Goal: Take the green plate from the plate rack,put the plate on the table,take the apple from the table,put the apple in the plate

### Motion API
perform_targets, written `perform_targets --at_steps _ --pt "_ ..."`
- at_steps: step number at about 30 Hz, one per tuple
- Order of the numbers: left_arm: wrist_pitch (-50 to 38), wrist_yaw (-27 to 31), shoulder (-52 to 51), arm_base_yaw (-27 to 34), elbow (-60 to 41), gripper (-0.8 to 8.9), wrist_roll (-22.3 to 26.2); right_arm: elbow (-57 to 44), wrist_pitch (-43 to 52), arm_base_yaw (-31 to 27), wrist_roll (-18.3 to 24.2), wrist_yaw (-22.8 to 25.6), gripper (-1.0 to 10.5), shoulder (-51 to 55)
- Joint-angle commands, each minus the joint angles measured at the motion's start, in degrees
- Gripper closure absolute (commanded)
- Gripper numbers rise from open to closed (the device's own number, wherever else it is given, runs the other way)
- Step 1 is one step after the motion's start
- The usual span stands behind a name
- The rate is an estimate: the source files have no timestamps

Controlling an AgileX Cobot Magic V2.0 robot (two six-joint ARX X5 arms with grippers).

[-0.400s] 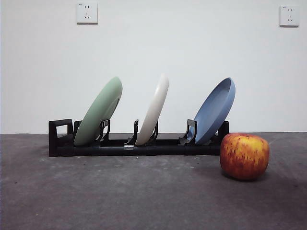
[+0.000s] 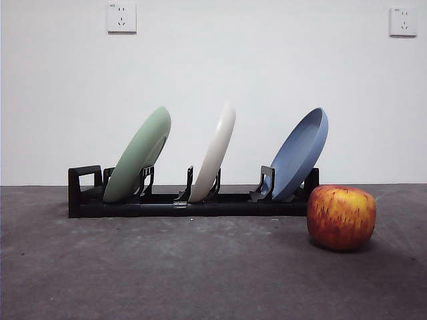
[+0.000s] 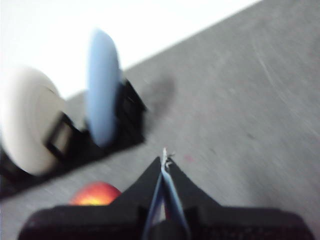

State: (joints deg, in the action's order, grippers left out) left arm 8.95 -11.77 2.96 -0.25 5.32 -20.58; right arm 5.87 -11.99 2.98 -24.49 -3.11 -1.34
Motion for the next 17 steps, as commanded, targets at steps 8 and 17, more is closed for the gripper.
perform_targets --at_steps 8,17 --pt "3.8 -5.8 12.3 0.2 18.4 8.19 1.2 21.9 -0.9 0.0 2.8 -4.8 9.6 -13.0" --pt "15.9 -18.1 31.8 0.2 41.6 8.18 7.5 47.0 -13.2 0.0 9.8 -18.0 9.6 -33.9"
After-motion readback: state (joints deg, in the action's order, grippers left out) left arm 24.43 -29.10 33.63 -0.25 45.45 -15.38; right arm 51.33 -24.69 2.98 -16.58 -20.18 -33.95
